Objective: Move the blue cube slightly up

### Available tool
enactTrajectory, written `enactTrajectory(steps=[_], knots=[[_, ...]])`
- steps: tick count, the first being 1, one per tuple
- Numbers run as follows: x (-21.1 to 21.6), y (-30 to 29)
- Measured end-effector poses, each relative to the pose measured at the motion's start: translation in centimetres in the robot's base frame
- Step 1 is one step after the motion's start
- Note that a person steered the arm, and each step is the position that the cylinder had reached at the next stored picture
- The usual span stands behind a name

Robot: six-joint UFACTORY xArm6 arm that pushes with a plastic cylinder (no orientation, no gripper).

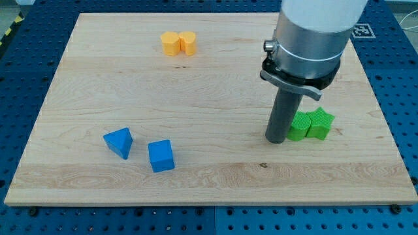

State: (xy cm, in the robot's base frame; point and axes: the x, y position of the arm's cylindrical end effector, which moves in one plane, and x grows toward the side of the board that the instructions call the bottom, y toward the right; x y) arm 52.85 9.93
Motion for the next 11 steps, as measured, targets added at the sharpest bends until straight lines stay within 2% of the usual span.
enactTrajectory(steps=[1,2,3,4,6,11], knots=[[3.9,-2.2],[7.9,-6.9],[8.9,-15.2],[8.5,-19.7],[3.9,-19.9],[3.0,-16.5]])
